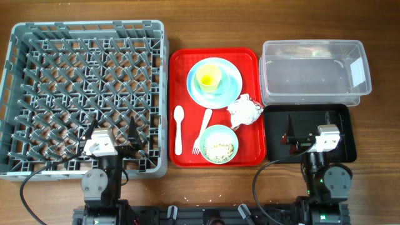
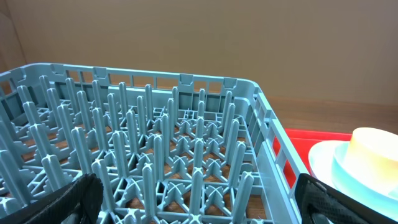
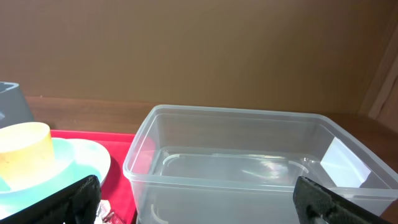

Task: Sort waste into correct bins and load items into the dishwasher rack

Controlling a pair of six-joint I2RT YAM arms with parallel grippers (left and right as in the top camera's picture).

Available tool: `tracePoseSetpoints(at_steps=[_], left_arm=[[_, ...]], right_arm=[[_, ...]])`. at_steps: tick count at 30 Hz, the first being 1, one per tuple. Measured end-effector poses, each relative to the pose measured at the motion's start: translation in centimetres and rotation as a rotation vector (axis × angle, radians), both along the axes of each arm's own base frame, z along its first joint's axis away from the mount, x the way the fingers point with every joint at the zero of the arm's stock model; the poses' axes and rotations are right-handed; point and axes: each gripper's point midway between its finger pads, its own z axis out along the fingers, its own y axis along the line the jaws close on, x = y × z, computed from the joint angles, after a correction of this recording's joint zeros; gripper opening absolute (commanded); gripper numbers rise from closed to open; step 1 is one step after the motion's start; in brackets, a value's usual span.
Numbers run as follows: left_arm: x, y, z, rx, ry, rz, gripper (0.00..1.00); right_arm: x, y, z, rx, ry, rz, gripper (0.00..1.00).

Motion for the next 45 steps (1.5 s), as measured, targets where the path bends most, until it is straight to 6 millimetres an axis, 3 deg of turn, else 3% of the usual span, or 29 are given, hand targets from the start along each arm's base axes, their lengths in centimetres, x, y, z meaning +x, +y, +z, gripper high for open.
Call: tracePoseSetpoints(at_steps=[29, 35, 38, 40, 43, 44, 45], left_arm=[[0.0, 0.0, 0.0, 0.000, 0.000, 0.000, 1.00], [0.0, 0.0, 0.9, 0.000, -0.038, 0.000, 1.00], [-0.1, -0.8, 0.6, -0.003, -0.002, -0.046, 1.00], [-0.4, -1.4, 1.9, -0.013, -0.004, -0.084, 1.00], [-1.6, -3.0, 8.2, -0.044, -0.082, -0.172, 1.00], [-2.2, -3.8, 11.2, -0.052, -0.090, -0.222, 1.00], [-2.4, -4.3, 12.5, -0.057, -0.076, -0.250, 1.00]], right_arm=[[0.0, 0.0, -0.1, 0.000, 0.003, 0.000, 1.00], [0.0, 0.0, -0.1, 0.000, 0.003, 0.000, 1.00], [0.0, 0.0, -0.1, 0.000, 0.003, 0.000, 1.00], [0.0, 0.0, -0.1, 0.000, 0.003, 0.000, 1.00], [0.0, 0.0, -0.1, 0.000, 0.004, 0.000, 1.00], [0.0, 0.0, -0.1, 0.000, 0.006, 0.000, 1.00], [0.0, 0.0, -0.1, 0.000, 0.005, 0.000, 1.00]])
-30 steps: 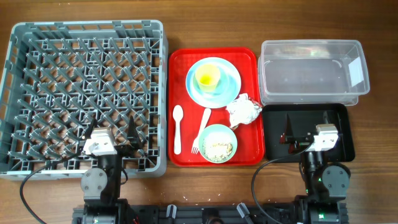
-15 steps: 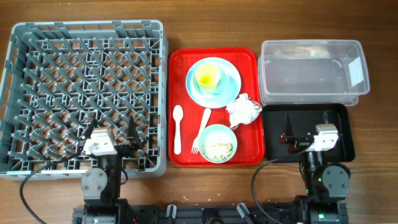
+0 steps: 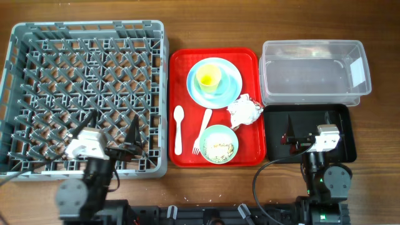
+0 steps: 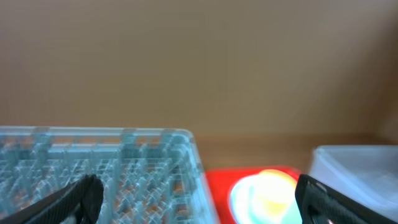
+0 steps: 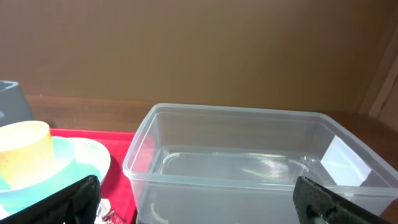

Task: Sort waste into correct bins and load items into the dishwasher rack
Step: 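Reach the left gripper over the red tray and grasp the white spoon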

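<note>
The grey dishwasher rack fills the left of the table. On the red tray are a pale blue plate carrying a yellow cup, a white spoon, a white fork, a bowl of food scraps and a crumpled wrapper. My left gripper is open over the rack's near right corner. Its wrist view is blurred and shows the rack, the cup and the open gripper. My right gripper hangs open over the black bin.
A clear plastic bin stands at the back right, and the right wrist view faces it. The black bin lies just in front of it. Bare wooden table runs behind the tray.
My left arm has shifted left and its wrist camera now looks higher and further right, with the rack lower in view and the clear bin visible. The right arm is unchanged.
</note>
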Controlling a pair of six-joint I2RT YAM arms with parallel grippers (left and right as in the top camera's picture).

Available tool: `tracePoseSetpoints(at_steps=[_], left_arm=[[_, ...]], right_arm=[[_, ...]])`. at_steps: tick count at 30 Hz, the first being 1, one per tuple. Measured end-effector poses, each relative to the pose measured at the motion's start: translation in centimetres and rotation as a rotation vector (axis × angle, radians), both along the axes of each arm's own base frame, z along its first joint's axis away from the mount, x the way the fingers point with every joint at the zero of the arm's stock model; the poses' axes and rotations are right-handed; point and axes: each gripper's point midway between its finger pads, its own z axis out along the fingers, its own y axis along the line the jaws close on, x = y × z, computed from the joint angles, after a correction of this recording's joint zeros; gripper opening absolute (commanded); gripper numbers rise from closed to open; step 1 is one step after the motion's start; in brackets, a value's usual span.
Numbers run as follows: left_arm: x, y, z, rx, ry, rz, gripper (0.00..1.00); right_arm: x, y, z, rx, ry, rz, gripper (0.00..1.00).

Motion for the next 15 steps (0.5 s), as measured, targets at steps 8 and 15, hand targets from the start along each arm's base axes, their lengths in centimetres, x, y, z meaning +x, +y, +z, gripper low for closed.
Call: tracePoseSetpoints(at_steps=[8, 15], left_arm=[[2.8, -5.3, 6.1, -0.104, 0.560, -0.316, 1.00], [4.7, -9.0, 2.3, -0.293, 0.975, -0.498, 0.04]], right_arm=[[0.0, 0.0, -0.1, 0.000, 0.004, 0.000, 1.00], [0.0, 0.0, -0.1, 0.000, 0.005, 0.000, 1.00]])
